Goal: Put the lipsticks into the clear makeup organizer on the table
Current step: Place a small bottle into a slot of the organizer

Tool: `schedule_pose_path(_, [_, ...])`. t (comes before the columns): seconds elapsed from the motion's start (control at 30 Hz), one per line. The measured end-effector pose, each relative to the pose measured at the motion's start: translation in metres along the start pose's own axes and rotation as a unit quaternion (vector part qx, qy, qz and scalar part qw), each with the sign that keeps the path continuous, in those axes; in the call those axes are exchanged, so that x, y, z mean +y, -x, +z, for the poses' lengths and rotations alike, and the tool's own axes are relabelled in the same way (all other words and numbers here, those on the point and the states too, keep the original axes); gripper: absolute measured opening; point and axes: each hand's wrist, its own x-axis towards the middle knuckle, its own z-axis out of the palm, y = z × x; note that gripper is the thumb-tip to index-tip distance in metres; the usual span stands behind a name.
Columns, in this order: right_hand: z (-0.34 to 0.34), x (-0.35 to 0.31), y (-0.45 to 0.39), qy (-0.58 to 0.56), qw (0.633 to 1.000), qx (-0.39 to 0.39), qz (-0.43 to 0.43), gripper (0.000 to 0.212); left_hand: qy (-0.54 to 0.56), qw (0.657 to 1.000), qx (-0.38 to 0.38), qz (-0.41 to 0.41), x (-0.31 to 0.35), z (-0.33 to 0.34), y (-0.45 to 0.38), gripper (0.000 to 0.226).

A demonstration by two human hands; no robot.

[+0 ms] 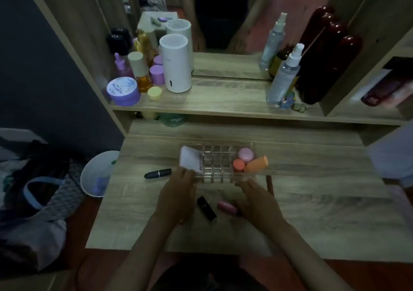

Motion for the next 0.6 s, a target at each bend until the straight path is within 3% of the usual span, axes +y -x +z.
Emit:
schedule_pose_path(0.13, [0.011, 0.011, 0.016, 0.035, 0.994, -0.100, 0.039, 0.037, 0.038, 0.996, -0.046, -0.072, -0.016, 0.012, 0.009, 0.027])
schedule_pose_path(0.33, [0.006, 0.009, 0.007, -0.010, 0.995, -0.093, 0.046, 0.024, 0.067, 0.992, -0.050, -0.093, -0.028, 0.017, 0.006, 0.012])
schedule_pose_path(0.6, [-0.043, -0.022, -0.058, -0.128, 0.988, 0.073, 0.044, 0.016, 0.178, 0.980, -0.044, -0.077, -0.012, -0.025, -0.024, 0.007])
